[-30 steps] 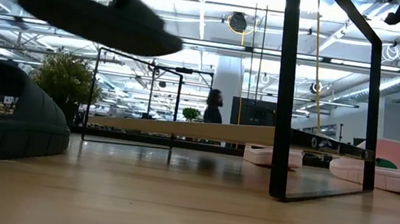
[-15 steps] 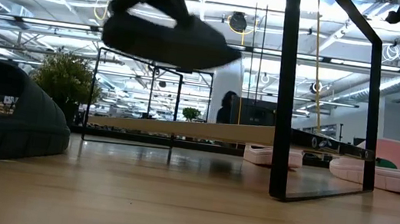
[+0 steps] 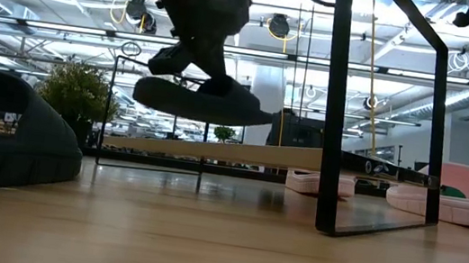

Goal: Pick and place slides into the shelf
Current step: Put the left black slipper on the shelf

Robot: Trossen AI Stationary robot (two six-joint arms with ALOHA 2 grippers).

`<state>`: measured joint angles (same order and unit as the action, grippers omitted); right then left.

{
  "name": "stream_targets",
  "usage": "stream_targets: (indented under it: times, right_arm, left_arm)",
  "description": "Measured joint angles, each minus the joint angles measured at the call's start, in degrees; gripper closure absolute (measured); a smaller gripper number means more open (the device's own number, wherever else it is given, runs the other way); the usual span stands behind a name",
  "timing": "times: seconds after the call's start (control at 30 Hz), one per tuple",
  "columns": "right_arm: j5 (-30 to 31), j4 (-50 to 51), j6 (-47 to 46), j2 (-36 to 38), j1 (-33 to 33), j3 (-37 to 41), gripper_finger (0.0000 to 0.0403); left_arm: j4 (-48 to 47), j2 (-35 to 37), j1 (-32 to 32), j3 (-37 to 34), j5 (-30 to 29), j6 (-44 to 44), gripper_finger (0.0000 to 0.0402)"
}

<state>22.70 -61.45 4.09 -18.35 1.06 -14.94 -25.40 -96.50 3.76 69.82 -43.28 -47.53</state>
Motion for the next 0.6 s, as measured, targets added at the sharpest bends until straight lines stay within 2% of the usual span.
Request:
stream_targets:
  times: [0.23,0.6]
  right_arm:
    - [0.00,0.00,0.01,0.00,-0.02,-0.02,0.0344]
    - [0.00,-0.01,1.20,0.00,-0.01,0.00,0.0344]
  left_arm:
    - [-4.01,0.01,-2.50,-0.10,-0.38,3.60,0.0401]
    - [-2.06,0.06,-3.33,-4.93,-1.48,5.99,0.0401]
